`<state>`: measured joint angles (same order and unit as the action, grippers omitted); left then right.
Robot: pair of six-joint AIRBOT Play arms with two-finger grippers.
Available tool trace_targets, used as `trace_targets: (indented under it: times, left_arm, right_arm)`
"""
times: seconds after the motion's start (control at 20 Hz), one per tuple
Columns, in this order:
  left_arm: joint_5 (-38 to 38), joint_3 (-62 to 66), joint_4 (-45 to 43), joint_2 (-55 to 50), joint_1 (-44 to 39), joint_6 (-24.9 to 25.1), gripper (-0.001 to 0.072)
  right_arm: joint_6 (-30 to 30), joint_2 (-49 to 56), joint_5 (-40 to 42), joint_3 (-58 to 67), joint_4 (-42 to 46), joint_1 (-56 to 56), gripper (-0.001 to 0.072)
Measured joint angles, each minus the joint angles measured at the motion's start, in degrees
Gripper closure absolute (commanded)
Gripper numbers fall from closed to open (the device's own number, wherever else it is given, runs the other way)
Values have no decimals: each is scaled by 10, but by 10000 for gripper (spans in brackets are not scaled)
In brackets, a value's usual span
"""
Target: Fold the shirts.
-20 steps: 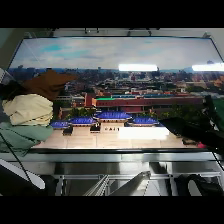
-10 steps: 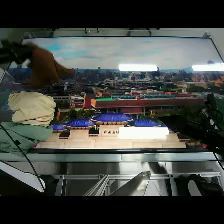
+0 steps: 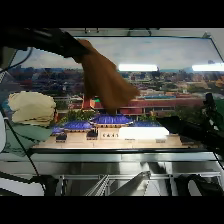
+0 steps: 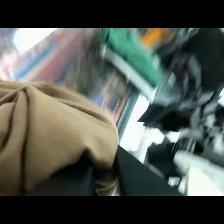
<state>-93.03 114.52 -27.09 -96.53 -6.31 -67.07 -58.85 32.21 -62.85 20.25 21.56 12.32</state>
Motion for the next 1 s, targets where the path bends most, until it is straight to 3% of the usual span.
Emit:
trace_targets:
  times: [0.05, 0.2, 0.45, 0.6, 0.75, 1.0]
  left_arm:
    - [-3, 0, -38, 2, -28, -6, -7]
    - [-4, 0, -145, 10, -72, -26, -6]
    - [-4, -73, -240, 47, -35, -61, -5]
    - [13, -223, -256, 73, -16, -64, -4]
    - [84, -371, -234, 79, -16, -34, 2]
    - [181, -457, -183, 7, -53, 6, 13]
  right_arm:
    - [2, 0, -3, 0, 0, 0, 107]
    - [4, 15, -16, 12, 11, 0, 107]
    - [4, 141, -24, 91, 78, 0, 108]
    - [4, 260, -22, 150, 145, 8, 109]
    - [27, 374, -17, 196, 173, 19, 109]
    - [118, 512, -5, 230, 105, 5, 149]
